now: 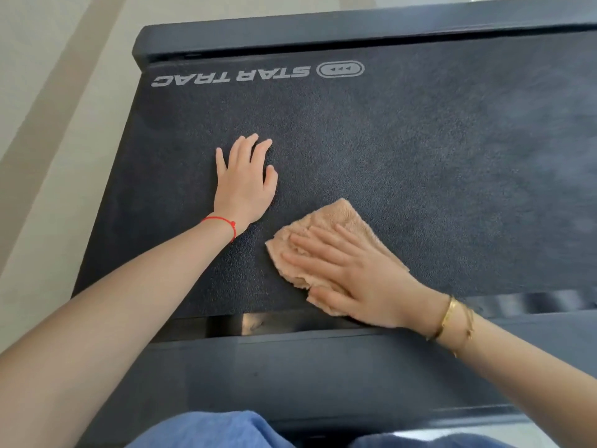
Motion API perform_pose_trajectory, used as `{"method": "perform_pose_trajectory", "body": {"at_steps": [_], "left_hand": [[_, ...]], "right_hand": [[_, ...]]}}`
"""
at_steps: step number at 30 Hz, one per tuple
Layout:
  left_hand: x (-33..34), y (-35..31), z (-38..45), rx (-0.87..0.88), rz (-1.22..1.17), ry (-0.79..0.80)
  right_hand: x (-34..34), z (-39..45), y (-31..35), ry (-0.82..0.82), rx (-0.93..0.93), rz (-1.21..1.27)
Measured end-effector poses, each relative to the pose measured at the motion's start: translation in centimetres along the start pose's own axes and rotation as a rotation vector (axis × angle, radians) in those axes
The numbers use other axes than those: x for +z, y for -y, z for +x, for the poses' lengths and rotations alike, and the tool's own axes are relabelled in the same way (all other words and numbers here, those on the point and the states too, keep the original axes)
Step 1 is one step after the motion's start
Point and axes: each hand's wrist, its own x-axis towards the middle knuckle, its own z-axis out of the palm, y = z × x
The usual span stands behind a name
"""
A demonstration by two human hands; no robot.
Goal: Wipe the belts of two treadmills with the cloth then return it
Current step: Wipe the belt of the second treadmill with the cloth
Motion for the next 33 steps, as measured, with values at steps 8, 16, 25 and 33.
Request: {"method": "perform_pose_trajectory", "body": {"at_steps": [8, 16, 25, 33], "left_hand": [[0.1, 0.0, 0.1, -0.004, 0.013, 0.007], [0.2, 0.4, 0.0, 0.018, 0.031, 0.012], [-0.2, 0.0, -0.5, 0.003, 0.041, 0.071], [0.0, -2.8, -2.0, 0.015, 0.059, 0.140]], "right_hand": [[-1.4, 3.7, -3.6, -0.110, 0.392, -0.034], [1.6, 1.3, 5.0, -0.040, 0.060, 0.035], [-0.2, -1.0, -1.8, -0.238, 0.731, 0.097], [1.0, -1.3, 3.1, -0.160, 0.452, 0.030]]}}
